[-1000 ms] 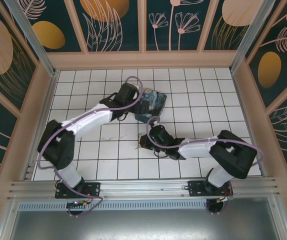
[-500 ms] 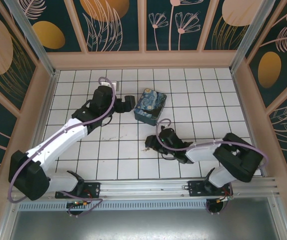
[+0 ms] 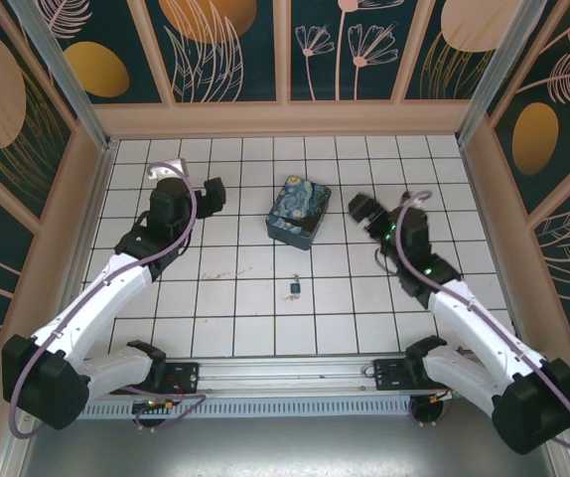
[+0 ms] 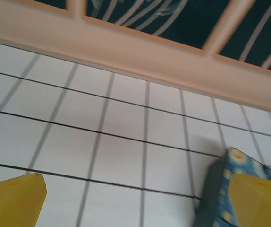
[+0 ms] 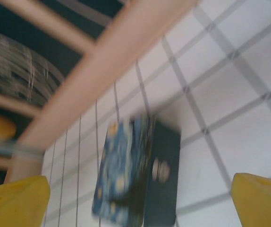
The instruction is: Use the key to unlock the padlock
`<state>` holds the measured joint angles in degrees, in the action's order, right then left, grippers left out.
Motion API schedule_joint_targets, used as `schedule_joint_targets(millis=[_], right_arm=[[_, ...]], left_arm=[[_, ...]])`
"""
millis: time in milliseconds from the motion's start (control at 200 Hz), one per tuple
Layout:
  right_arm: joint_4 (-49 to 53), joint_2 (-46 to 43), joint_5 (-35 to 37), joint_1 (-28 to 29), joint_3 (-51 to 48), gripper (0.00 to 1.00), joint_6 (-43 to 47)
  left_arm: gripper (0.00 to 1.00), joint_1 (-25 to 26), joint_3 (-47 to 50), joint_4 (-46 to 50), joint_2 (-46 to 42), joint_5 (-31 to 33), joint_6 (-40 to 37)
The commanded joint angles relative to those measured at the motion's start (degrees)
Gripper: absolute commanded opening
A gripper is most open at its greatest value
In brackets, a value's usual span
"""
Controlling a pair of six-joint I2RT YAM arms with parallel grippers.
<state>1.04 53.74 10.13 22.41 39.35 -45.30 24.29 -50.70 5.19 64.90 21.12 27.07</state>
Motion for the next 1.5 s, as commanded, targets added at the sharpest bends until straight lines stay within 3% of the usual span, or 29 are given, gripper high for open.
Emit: schedule_joint_targets(millis=[0, 205, 340, 535, 716, 966, 1096, 1211, 1271, 1356, 1491], right_arm=[[4.0, 3.2, 9.6, -6.5, 4.3, 0.99, 11.5], [-7.1, 13.9, 12.6, -14.9, 2.8, 0.99, 23.9], [-20.7, 19.3, 17.5, -15.4, -4.5, 0.99, 29.5], [-43.7, 20.4, 17.5, -16.4, -17.4, 0.99, 34.8], [-61.1, 23.5, 12.1, -16.9, -26.2, 0.99, 39.9], [-68.4, 21.1, -5.3, -21.1, -30.8, 0.99, 44.2], [-67.5, 24.6, -9.0, -21.1, -28.4, 0.98, 47.7], [-85.1, 36.5, -6.8, -21.1, -30.5, 0.96, 47.5], [-72.0, 33.9, -8.8, -23.1, -26.2, 0.94, 45.0], [-71.8, 34.4, -14.2, -26.1, -25.8, 0.94, 43.3], [-71.7, 34.4, -13.7, -26.0, -25.6, 0.99, 43.3]], left_arm=[[0.99, -2.4, 3.5, -10.2, -0.9, 6.2, -4.2], [0.99, -8.4, 12.9, -29.5, -0.3, 9.3, -10.9], [0.99, -13.5, 18.3, -38.8, 3.5, 7.9, -17.5], [0.99, -18.2, 25.5, -48.9, 8.8, 5.5, -21.0], [0.99, -20.2, 32.6, -62.4, 11.8, 1.5, -21.1], [0.99, -20.7, 39.1, -80.7, 20.6, -4.4, -22.9], [0.99, -21.2, 38.7, -81.7, 22.3, -7.5, -23.7], [0.99, -21.5, 38.1, -80.2, 22.3, -8.7, -23.7], [0.99, -21.8, 37.8, -79.7, 22.4, -9.6, -23.5], [0.99, -22.6, 37.0, -78.2, 22.5, -11.4, -23.1], [0.99, -23.4, 36.4, -77.2, 22.7, -12.6, -22.8]])
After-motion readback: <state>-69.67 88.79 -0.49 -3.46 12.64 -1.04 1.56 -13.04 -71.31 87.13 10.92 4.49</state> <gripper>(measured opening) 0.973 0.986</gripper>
